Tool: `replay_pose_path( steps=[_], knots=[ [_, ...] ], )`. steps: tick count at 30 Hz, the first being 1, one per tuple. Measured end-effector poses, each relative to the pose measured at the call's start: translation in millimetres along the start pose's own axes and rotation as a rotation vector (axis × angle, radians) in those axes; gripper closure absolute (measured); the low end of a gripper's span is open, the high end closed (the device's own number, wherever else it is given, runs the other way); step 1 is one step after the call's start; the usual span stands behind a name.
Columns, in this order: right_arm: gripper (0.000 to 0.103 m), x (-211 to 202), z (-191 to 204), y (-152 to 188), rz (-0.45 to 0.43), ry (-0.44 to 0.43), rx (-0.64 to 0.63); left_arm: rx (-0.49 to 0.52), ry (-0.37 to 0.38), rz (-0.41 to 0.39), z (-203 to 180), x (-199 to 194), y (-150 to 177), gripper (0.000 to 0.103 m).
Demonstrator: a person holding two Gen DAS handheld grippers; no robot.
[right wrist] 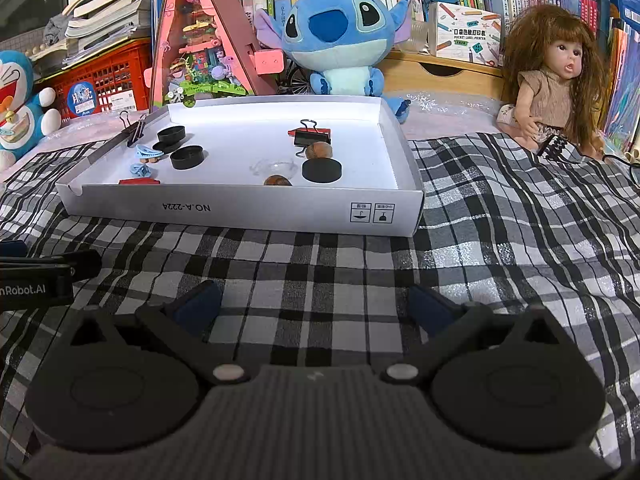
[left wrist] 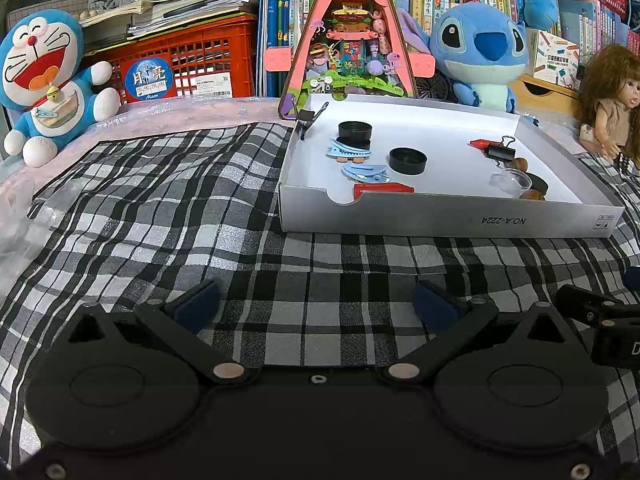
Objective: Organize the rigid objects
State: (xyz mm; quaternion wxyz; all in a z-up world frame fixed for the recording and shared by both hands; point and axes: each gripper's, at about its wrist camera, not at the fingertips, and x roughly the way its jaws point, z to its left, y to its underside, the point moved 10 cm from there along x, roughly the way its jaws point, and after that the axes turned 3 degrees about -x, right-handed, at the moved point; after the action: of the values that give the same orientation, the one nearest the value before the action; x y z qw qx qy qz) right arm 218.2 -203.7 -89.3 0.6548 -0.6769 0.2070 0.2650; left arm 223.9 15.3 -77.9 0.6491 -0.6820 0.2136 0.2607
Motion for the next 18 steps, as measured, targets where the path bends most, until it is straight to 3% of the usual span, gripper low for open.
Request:
replay_pose_path(
  steps=[18],
  knots=[
    [0.0, -0.1, -0.1, -0.1, 0.0, 0.0, 0.001, 0.0, 0.0, 0.0, 0.5, 1.0, 0.2, 0.0]
  ],
)
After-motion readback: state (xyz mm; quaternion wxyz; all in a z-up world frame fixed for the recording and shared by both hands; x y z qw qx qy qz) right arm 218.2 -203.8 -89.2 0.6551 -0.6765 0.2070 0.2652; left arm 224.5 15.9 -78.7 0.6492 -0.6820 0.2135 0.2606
